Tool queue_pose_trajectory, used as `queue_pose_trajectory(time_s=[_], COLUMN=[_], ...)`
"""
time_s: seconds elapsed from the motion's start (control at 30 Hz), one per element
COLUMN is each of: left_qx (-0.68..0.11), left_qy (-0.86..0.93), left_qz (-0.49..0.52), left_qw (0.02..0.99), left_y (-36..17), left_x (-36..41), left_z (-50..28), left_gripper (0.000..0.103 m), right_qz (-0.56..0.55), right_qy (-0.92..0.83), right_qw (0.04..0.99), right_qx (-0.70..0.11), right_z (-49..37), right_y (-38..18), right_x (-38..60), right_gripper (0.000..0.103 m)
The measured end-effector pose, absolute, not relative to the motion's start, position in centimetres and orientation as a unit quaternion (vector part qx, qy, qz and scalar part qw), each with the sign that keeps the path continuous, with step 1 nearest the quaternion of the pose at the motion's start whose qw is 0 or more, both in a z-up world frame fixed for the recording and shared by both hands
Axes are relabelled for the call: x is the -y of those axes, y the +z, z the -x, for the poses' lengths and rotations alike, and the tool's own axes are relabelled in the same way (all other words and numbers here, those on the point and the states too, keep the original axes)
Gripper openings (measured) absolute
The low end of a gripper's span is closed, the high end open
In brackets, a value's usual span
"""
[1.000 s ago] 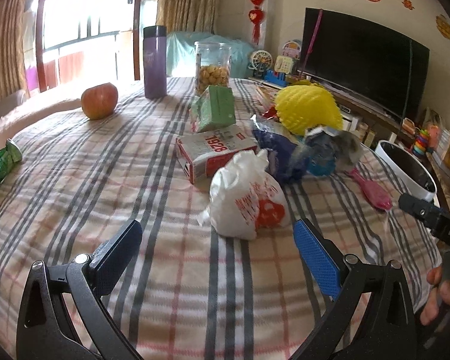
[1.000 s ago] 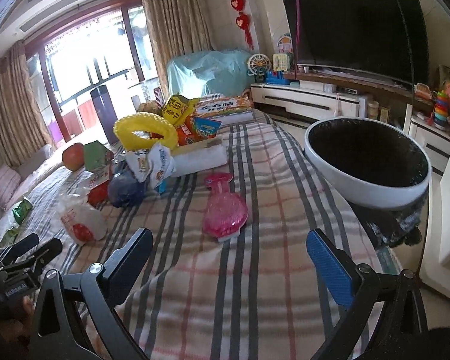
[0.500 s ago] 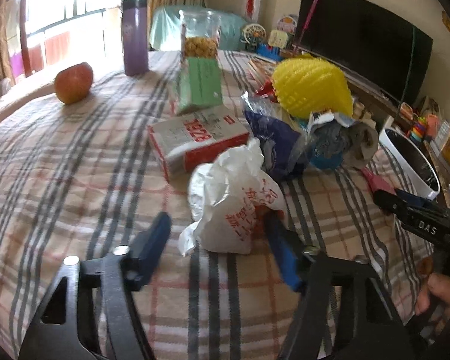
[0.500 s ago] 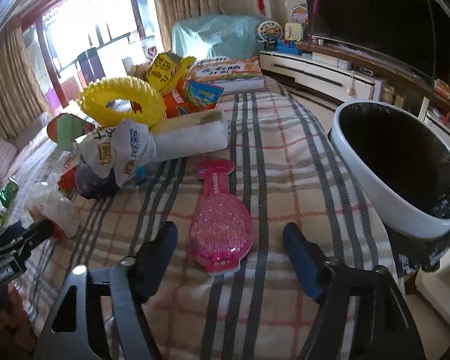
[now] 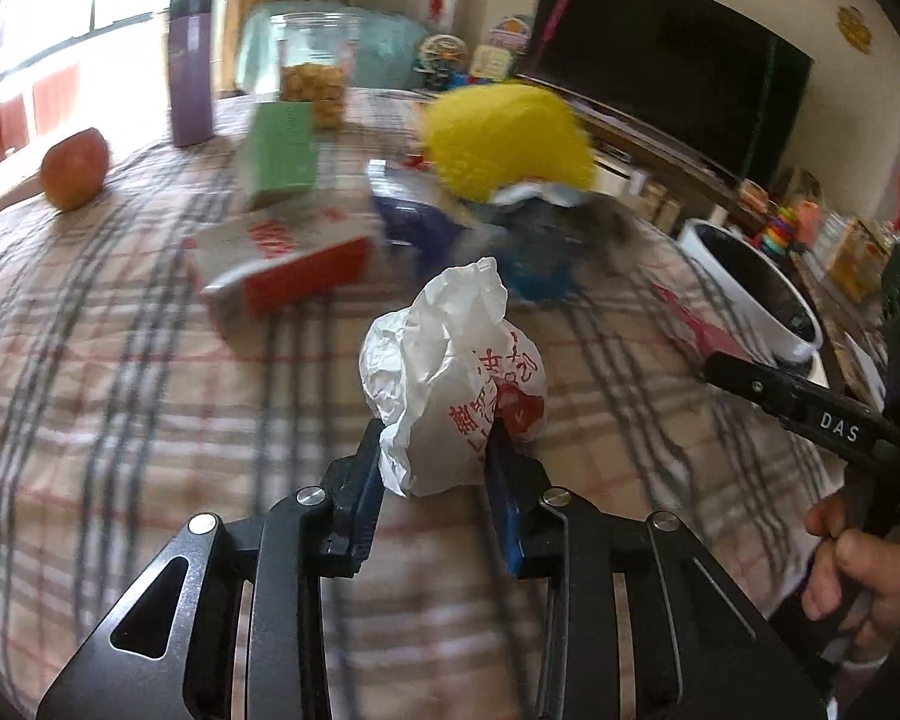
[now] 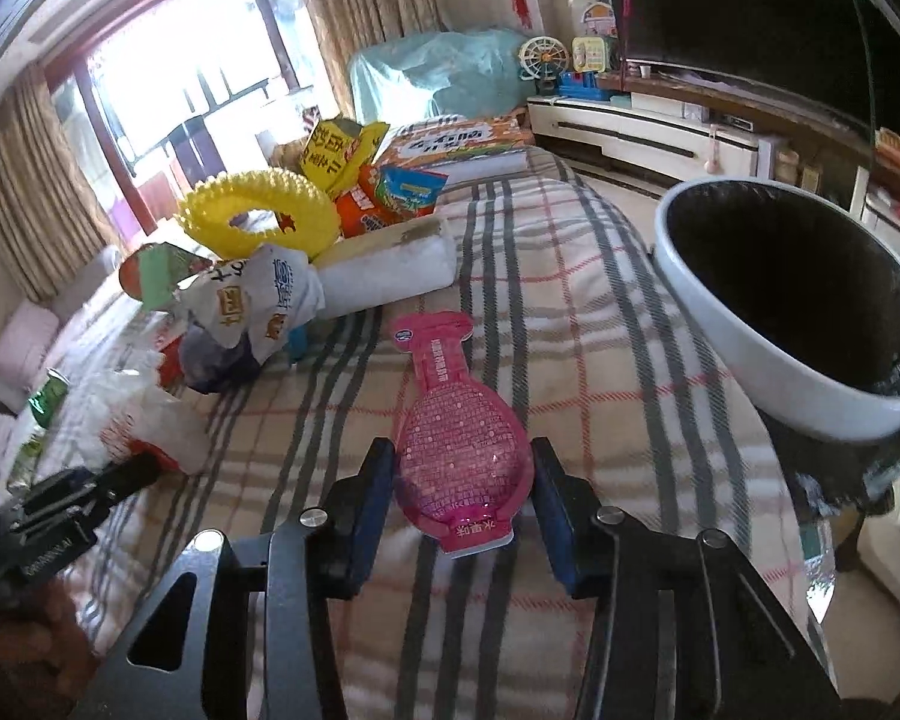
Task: Collect trash
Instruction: 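Carry both items over the black bin and open both tools to drop them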
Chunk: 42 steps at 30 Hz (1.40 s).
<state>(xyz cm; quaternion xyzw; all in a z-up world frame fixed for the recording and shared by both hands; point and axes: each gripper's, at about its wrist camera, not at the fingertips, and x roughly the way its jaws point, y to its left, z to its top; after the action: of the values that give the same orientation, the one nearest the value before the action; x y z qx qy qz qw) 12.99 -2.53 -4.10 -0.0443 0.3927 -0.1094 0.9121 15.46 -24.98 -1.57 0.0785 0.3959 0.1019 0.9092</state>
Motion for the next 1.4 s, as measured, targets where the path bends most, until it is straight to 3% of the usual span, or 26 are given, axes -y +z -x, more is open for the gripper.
queue_pose_trajectory(time_s=[0.57,1.4], left_qx=[-0.386,-0.381], left_qy=[-0.200,-0.277], left_qz=[0.008,-0.040], left_qw=[0.900,0.881], left_y=[-1.5,0.6], left_x=[11.8,23.5], left_z=[-15.0,-20.0], left_gripper=[0.030,0.030], right_qz=[-0.118,-0.141], right_qy=[0.064,-0.014], right_qw=[0.923,0.927], right_qx=[-0.361,-0.347], right_z=[-13.1,-16.3], right_y=[1.2,2.9], right_x=[30.9,41.0], right_gripper=[0.046,0.046])
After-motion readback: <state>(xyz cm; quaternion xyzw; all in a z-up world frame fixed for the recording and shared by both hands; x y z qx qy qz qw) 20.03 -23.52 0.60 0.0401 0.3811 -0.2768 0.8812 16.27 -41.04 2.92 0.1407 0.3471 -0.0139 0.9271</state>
